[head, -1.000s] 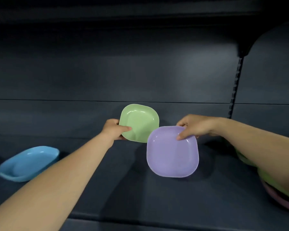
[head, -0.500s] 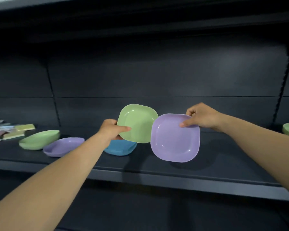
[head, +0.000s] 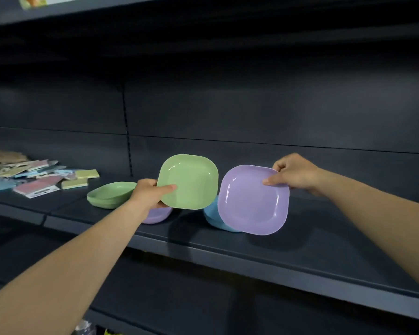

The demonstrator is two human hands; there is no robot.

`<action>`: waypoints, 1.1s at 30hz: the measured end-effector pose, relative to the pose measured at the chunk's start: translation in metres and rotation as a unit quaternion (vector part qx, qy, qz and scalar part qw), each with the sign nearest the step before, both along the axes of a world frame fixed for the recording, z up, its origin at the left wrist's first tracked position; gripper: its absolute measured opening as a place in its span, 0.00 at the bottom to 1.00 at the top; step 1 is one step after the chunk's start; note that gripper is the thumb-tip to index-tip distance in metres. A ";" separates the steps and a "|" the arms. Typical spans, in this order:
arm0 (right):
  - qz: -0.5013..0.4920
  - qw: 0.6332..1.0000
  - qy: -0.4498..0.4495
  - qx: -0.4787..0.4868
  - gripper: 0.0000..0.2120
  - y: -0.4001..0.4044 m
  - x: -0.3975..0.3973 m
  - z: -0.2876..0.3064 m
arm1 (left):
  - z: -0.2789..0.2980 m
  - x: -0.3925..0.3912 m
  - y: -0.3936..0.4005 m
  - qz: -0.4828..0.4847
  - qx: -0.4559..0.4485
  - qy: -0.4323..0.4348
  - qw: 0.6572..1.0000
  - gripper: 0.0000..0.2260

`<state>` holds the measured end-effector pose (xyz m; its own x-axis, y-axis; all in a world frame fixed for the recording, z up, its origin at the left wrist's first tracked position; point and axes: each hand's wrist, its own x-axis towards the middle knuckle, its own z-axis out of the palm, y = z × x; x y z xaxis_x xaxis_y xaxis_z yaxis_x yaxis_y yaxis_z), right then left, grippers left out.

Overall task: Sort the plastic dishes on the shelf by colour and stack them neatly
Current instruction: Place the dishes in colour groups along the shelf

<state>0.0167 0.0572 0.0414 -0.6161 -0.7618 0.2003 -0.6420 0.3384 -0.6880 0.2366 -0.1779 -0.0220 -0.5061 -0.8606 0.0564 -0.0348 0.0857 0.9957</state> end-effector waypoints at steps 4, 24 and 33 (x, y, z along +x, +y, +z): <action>0.020 1.000 0.000 0.014 0.10 -0.033 -0.007 0.004 | 0.007 0.004 -0.029 0.005 -0.019 -0.016 1.000 0.07; 0.057 0.998 0.002 -0.018 0.11 -0.180 -0.012 0.007 | 0.016 0.017 -0.156 0.032 -0.029 -0.008 0.999 0.07; 0.010 0.998 -0.062 -0.005 0.07 -0.228 0.024 -0.013 | 0.012 0.033 -0.219 -0.003 0.002 -0.021 1.000 0.10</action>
